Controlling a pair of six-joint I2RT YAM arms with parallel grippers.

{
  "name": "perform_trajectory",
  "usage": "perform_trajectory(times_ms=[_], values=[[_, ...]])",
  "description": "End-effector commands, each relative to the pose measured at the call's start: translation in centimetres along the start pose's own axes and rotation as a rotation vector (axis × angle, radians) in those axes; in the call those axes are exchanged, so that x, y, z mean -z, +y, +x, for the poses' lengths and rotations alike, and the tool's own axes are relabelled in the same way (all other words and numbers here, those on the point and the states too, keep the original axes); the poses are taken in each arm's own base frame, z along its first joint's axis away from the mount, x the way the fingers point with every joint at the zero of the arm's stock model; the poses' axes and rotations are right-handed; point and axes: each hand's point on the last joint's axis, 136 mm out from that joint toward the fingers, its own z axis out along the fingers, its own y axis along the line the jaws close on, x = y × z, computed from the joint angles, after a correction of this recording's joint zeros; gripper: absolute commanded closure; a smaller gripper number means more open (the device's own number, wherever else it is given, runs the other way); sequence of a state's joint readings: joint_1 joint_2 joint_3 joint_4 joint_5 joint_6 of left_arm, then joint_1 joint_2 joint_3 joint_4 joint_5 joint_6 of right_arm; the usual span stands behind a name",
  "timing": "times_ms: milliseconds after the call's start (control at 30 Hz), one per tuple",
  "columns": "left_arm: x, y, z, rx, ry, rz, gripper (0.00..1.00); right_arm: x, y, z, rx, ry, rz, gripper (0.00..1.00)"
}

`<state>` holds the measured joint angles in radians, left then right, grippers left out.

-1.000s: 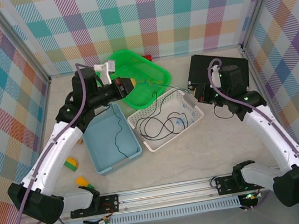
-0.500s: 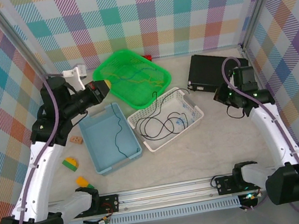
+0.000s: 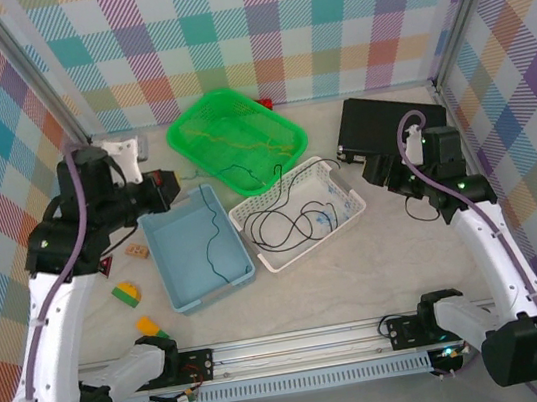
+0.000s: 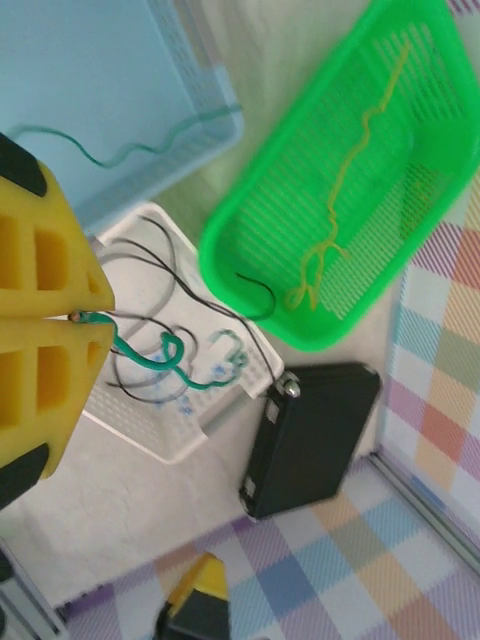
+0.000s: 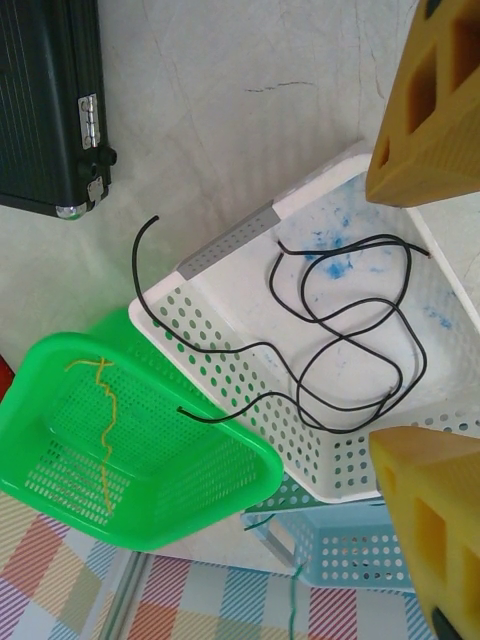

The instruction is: Untangle the cables

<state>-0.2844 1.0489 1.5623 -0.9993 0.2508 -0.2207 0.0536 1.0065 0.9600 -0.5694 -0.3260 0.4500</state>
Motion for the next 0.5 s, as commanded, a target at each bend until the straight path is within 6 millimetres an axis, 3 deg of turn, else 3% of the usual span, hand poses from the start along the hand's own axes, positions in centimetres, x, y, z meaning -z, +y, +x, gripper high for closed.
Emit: perform_trajectory(times_ms=[0,233,467], values=[[2.9,3.3,3.9,-0.011,0.144,-0.196,1.00,0.3,1.3,-0.8,0.047,-0.007,-0.040,0.40],[6.4,7.4,7.2,-0.017,0.289,-0.456,1.00,0.1,2.1,-1.1,0.065,0.014,-0.074,0.39],[5.1,8.9,9.6,-0.039,0.501,-0.523,1.00,0.0,2.0,-0.7,0.055,0.026,-0.074,0.39]])
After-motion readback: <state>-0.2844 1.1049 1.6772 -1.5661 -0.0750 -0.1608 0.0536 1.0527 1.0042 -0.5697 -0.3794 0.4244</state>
